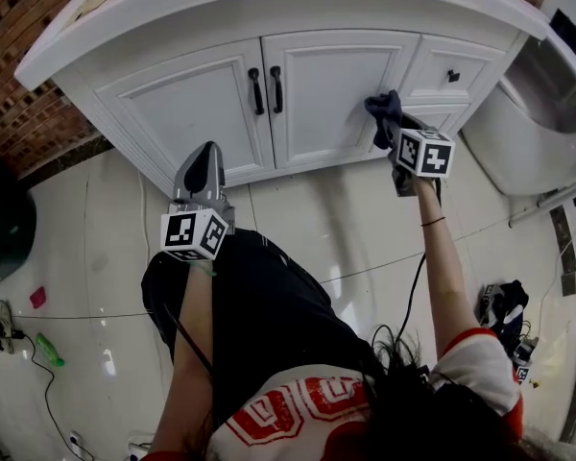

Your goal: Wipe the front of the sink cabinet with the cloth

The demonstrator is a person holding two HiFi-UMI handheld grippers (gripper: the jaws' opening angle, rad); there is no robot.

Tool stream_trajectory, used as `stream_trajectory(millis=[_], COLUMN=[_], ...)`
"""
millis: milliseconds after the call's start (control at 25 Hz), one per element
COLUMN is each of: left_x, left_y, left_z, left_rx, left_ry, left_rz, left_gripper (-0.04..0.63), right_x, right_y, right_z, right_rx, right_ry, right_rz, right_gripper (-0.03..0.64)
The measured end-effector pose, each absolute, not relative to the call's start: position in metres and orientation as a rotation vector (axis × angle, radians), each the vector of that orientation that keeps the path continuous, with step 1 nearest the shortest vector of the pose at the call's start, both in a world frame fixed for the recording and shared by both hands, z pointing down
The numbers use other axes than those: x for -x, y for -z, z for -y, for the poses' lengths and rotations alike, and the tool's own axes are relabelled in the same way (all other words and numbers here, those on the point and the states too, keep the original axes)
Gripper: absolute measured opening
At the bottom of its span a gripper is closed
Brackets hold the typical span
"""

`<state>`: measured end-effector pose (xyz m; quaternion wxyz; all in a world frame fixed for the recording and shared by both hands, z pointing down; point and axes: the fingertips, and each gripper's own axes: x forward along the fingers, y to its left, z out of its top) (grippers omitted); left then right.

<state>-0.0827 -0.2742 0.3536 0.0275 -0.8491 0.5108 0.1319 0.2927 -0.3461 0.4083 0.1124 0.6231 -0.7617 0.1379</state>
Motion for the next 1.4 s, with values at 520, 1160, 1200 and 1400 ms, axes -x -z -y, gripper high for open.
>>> stream_trajectory(millis=[520, 1160, 1200, 1400], left_x=[0.093, 0.090, 0.089, 0.092], left_y=[-0.354, -0.355, -0.355, -0.355], left_z=[0.276, 0.275, 0.275, 0.276], left_rx=[2.609, 2.611, 2.612, 2.615], left_ry=[-0.452, -0.430, -0.423, -0.437], left_rz=[-1.620, -1.612, -1.605, -1.616], left_gripper=[0.000, 0.000, 0.000, 0.000], right_x=[-0.082, -0.244, -0.261, -0.333], right_y=[-0.474, -0.502, -0.503, -0.516], right_z=[0.348, 0.368, 0.367, 0.359], right_rx=[-1.376, -1.694, -1.728, -1.877], right_ry=[-0.439, -0.470, -0.479, -0.549], right_rz=[2.446, 2.129, 2.101, 1.968], right_gripper=[0.081, 0.081, 0.081, 0.081])
